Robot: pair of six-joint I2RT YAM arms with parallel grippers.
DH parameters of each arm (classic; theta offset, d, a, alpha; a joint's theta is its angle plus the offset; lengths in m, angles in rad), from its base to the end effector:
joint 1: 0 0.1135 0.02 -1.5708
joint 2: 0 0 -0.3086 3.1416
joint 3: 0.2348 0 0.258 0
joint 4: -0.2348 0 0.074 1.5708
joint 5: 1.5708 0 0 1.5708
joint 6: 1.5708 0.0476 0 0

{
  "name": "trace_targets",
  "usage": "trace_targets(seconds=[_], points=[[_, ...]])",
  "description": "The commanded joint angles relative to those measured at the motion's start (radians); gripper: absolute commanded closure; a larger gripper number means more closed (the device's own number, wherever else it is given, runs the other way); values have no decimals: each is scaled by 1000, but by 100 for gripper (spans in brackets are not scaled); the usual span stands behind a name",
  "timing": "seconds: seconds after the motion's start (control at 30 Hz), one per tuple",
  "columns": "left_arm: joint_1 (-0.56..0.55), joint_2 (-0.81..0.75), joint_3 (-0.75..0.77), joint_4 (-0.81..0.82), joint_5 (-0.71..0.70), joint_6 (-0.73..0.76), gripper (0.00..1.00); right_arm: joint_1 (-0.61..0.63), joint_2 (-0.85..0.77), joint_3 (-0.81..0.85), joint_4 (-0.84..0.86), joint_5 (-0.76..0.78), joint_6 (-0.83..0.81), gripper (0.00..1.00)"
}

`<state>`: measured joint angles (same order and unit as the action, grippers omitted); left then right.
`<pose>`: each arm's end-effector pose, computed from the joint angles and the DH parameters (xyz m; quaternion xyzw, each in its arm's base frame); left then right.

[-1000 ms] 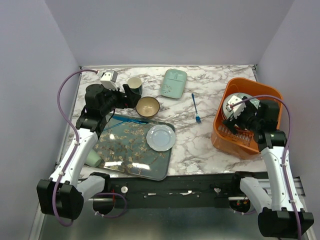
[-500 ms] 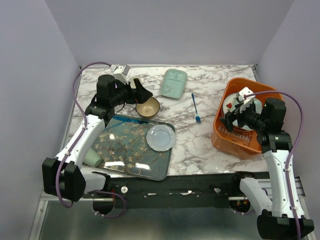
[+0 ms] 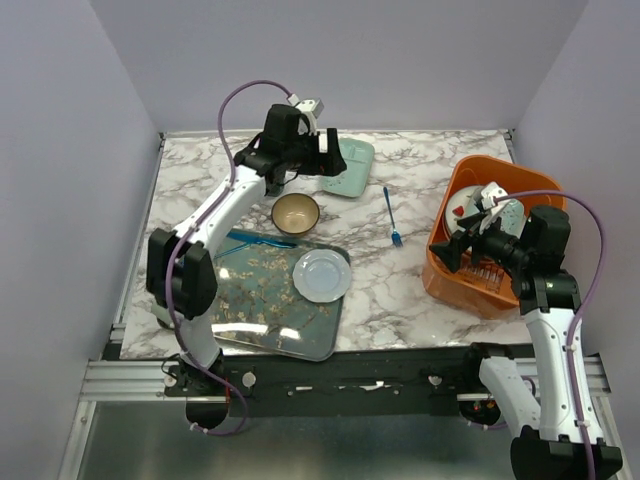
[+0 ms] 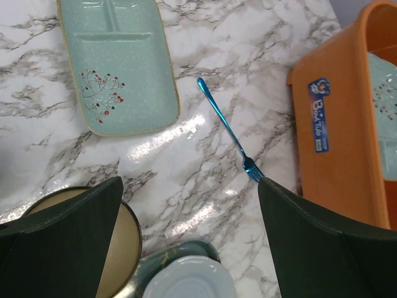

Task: Place the mixed dishes into the plastic bin
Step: Place the plate in the plastic bin, then pick up the plate at the center of the board.

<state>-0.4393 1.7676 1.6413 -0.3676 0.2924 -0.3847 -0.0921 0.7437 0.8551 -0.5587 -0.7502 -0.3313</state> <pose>0.3943 -0.2005 0.3874 0.0979 0.8470 -0.3178 0.4148 0.1361 0.0200 0.3629 -0.2877 0.7586 0.1990 0.5497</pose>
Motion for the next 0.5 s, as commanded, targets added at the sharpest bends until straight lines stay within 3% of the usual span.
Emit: trace_targets(seconds=[0.0,0.3,0.47], points=[[-10,163,193,-152,-62,40,2,-8,-23,-14,31,-43,21,0],[-15,461,532,-280,-110,44,4,-8,-26,-18,31,-41,26,0],[-13,607,681,-318,-194,41,13,-8,-21,-18,31,-37,26,0]])
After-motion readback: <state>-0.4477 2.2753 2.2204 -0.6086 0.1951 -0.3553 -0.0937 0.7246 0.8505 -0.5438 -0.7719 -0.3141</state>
